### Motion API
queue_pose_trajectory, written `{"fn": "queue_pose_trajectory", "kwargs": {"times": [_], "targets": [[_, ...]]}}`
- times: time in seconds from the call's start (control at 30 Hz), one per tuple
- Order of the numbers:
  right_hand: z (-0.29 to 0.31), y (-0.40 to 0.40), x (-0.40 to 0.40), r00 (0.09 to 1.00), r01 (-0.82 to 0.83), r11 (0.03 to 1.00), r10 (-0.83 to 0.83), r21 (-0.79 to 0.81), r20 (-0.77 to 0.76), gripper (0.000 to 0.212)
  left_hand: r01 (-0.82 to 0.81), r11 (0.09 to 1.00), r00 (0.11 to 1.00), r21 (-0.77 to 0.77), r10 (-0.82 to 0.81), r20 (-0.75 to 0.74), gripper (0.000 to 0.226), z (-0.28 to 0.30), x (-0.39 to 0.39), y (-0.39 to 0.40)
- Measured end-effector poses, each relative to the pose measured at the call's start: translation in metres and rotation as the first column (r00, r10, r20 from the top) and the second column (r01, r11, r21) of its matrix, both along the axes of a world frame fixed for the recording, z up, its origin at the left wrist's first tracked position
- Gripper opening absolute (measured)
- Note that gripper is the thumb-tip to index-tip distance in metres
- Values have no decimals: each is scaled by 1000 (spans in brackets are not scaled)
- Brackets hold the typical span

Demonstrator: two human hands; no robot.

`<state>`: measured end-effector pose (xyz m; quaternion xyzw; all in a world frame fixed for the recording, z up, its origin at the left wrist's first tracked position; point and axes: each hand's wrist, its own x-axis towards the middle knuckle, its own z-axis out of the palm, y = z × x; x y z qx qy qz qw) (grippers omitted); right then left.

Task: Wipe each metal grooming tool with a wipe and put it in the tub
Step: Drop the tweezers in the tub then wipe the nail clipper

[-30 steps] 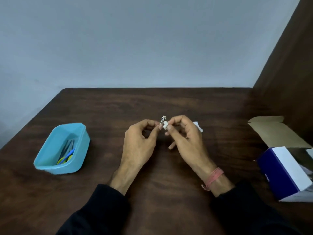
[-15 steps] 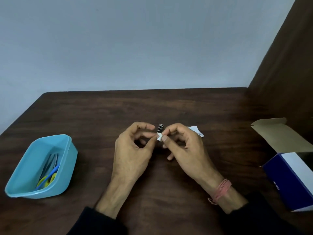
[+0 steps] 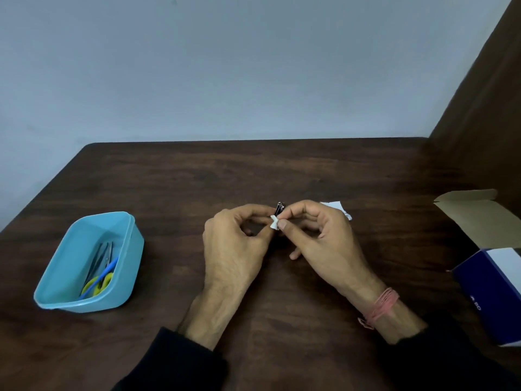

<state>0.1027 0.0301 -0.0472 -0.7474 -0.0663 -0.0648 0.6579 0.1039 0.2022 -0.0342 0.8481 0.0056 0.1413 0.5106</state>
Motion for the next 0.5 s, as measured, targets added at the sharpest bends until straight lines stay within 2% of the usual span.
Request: {"fn": "queue_pose_trajectory", "kwargs": {"times": [0.07,0.13,0.23,0.37,0.43,0.5], "targets": [[0,-1,0,1000,31,999,-31,10,-2,9,-36,992,997,122,27,73,19,0,-4,-4],[-1,-2,2,998,60,998,-60,8,-5,9,-39,989,996,141,28,82,22,-1,-4,-4],[-3,-4,6,995,98,995,-98,-18,-13,10,10,993,999,117,-14,35,28,-2,0,0],[-2,-5,9,998,57,998,-57,2,-5,14,23,1000,999,-15,-23,28,25,1,2,0],[2,-7,11,999,-12,997,15,70,-31,16,-1,1000,999,-25,2,48,23,1,2,-1],[8,-12,12,991,-90,974,108,209,-75,13,-1,1000,996,2,1,85,20,-1,2,0]]}}
